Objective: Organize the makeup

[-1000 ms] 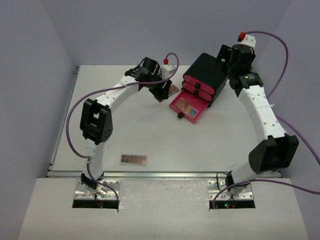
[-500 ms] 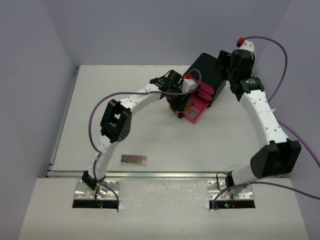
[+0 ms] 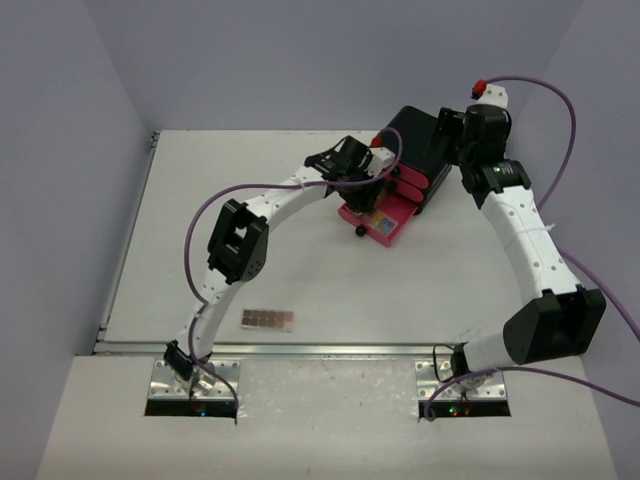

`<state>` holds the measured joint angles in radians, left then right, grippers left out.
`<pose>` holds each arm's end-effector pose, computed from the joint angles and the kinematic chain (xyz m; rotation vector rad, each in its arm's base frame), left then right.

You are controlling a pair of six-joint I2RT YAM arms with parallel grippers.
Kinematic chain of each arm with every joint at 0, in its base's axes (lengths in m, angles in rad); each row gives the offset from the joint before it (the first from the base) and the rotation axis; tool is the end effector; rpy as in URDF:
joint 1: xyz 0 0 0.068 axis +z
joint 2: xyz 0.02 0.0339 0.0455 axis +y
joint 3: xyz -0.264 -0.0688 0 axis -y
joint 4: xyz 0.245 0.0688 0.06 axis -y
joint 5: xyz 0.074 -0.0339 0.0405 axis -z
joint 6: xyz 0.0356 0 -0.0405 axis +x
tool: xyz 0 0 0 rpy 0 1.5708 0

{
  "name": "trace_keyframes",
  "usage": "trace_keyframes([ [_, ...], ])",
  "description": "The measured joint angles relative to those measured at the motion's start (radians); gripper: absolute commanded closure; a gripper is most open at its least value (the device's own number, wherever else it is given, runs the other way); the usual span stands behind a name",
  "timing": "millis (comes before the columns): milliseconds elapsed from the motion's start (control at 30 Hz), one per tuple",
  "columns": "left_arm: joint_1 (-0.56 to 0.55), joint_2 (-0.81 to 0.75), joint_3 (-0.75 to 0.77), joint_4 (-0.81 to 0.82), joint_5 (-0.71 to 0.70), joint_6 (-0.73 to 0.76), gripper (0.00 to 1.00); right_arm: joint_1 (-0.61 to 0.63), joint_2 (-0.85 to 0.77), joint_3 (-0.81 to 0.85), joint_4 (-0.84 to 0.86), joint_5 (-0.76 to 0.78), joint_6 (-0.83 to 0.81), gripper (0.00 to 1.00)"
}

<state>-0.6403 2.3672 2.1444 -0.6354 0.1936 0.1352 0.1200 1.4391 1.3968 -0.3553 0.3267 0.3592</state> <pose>0.4226 -0.3234 0.2201 1.0123 2.2434 -0.4600 0.3309 0.0284 0.3831 0.4413 1.8956 -0.0046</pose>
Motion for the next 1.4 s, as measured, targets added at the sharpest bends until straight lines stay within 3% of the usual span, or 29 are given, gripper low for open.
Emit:
trace_keyframes([
  [533,-0.003,0.075,0.019,0.155,-0.123,-0.052,1.00,-0.002,-0.043,-0.009,0.005,0.081,-0.125,0.04],
  [633,-0.003,0.077,0.019,0.177,-0.138,-0.062,0.96,-0.002,-0.045,-0.013,0.003,0.082,-0.133,0.04],
  [733,-0.003,0.089,0.019,0.205,-0.152,-0.065,0.61,-0.002,-0.045,-0.013,0.004,0.088,-0.147,0.03],
  [833,-0.003,0.094,0.002,0.239,-0.165,-0.066,0.37,-0.003,-0.049,-0.013,0.003,0.093,-0.160,0.03],
  [967,-0.003,0.094,-0.027,0.270,-0.177,-0.064,0.19,-0.005,-0.058,-0.013,0.004,0.093,-0.168,0.03],
  [1033,-0.003,0.094,-0.038,0.276,-0.180,-0.062,0.04,-0.006,-0.062,-0.013,0.006,0.092,-0.169,0.03],
  [1100,-0.003,0.091,-0.046,0.276,-0.182,-0.056,0.01,-0.006,-0.062,-0.013,0.007,0.091,-0.168,0.03],
  [1400,-0.003,0.000,-0.052,0.240,-0.120,-0.010,0.01,-0.006,-0.050,-0.008,0.004,0.014,-0.128,0.03],
])
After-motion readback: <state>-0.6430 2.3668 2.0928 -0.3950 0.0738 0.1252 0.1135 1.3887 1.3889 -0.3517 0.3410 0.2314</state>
